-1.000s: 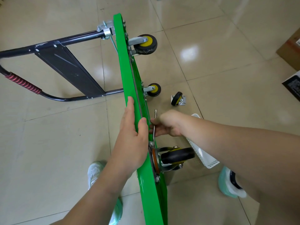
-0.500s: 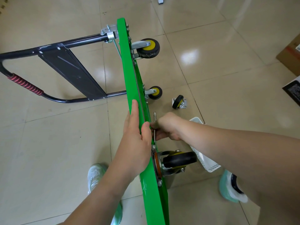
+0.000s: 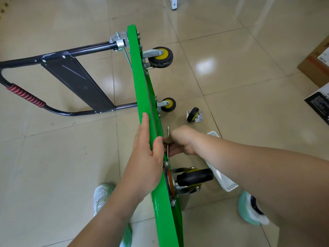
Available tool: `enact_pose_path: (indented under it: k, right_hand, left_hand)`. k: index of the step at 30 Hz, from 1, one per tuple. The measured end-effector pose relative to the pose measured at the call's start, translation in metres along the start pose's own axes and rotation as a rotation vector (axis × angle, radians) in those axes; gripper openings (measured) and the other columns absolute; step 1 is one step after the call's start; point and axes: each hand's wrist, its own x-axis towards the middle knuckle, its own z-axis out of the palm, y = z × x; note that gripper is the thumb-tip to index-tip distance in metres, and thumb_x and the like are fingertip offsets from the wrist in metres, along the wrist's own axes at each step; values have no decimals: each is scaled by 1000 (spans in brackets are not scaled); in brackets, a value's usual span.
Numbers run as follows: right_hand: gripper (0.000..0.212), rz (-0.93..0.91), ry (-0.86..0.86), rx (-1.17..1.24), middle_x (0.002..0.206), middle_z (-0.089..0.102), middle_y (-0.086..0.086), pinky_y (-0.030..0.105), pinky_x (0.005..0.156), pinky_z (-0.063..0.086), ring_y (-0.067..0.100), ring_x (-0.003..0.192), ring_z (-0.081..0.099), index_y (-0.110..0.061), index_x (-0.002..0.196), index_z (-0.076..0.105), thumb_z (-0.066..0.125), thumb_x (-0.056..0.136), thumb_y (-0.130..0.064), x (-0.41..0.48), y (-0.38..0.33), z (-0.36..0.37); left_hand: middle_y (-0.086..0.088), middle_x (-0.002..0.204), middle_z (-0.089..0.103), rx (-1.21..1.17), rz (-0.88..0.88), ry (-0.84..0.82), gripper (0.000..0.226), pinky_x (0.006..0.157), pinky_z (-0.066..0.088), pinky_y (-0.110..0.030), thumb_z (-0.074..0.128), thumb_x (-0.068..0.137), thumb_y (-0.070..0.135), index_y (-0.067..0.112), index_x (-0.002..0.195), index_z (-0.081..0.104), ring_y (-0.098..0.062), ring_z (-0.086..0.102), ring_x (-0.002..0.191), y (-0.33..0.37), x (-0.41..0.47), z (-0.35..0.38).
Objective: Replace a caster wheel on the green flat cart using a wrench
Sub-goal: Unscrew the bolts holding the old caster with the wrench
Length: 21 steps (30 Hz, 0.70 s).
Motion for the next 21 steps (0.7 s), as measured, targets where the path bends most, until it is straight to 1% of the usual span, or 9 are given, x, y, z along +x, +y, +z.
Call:
enact_pose_path:
  k: [1,4,7,8,9,12,14,18,21]
  right_hand:
    - [33,-7,2,14,92,68,16,36,53,62,26,68,69,5,131,53,55,99,-3,0,1,-1]
    - [20,-29,28,42,81,65,13,36,54,61,23,62,67,5,119,55,55,100,-2,-2,6,-5]
    - [7,-13,42,101,77,62,12,41,61,60,23,59,65,0,106,56,53,100,-1,-5,4,-12]
    - [5,-10,32,114,78,61,12,41,60,61,23,58,66,0,104,56,54,100,-2,-7,1,-13]
    - [7,-13,16,116,79,62,12,40,56,61,22,54,66,1,106,57,55,100,-2,-9,-3,-13]
    - [30,-48,-12,91,82,62,13,33,45,59,19,44,66,5,126,53,59,98,-2,-14,-10,-7]
    - [35,-68,-9,86,81,61,12,34,46,58,18,43,66,6,131,50,58,98,-2,-14,-12,-6]
    - [39,-69,10,78,81,62,12,36,50,59,23,59,66,7,136,49,57,99,-3,-7,-11,-10]
    - [39,-54,7,63,82,60,11,39,57,61,23,63,64,7,137,48,56,100,-3,-4,-8,-8]
  left_hand:
    - [24,168,10,3,1,4,67,101,8,10,38,111,30,43,164,-2,20,12,143,0,0,0]
    - [23,169,12,16,9,17,67,112,10,-3,38,111,30,42,164,-1,13,13,149,0,1,2]
    - [23,169,13,26,7,21,67,113,10,-5,38,111,30,43,163,-2,11,14,150,1,0,3]
    - [23,169,13,28,3,19,67,114,11,-8,37,111,30,43,163,-2,10,15,150,1,0,3]
    - [23,169,13,32,1,17,66,116,11,-10,37,111,31,43,163,-2,10,15,151,2,0,3]
    - [24,169,12,48,3,21,66,115,11,-10,36,111,31,43,164,-2,10,15,150,2,-1,3]
    - [24,169,12,49,4,20,67,116,11,-10,36,111,31,43,164,-3,11,15,150,3,-1,3]
    - [24,170,11,46,4,10,67,122,10,-16,36,111,32,44,163,-4,9,13,153,2,-1,2]
    - [25,169,10,46,3,11,67,121,11,-15,36,111,33,45,163,-4,10,13,152,2,-1,2]
